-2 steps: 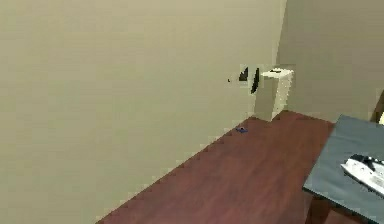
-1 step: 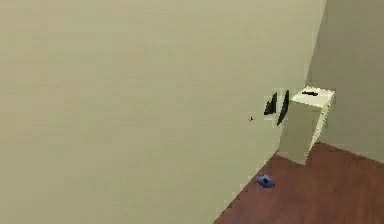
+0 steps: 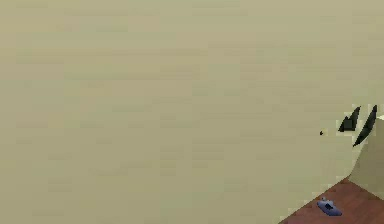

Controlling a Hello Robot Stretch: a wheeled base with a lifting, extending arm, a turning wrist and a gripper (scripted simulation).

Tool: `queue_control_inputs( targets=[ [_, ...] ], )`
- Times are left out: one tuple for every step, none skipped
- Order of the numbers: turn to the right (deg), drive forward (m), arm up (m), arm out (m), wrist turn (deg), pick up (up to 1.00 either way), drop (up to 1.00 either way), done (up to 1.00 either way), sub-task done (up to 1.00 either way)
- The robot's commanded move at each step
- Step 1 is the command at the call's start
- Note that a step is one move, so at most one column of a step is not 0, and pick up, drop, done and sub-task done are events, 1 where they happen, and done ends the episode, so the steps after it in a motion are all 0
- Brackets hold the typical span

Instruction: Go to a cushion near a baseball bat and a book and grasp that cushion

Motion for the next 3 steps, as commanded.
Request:
queue_control_inputs(
  targets=[
    [0.0, 0.05, 0.00, 0.00, 0.0, 0.00, 0.00, 0.00, 0.00],
    [45.0, 0.00, 0.00, 0.00, 0.0, 0.00, 0.00, 0.00, 0.00],
    [24.0, 0.00, 0.00, 0.00, 0.0, 0.00, 0.00, 0.00, 0.00]
  ],
)
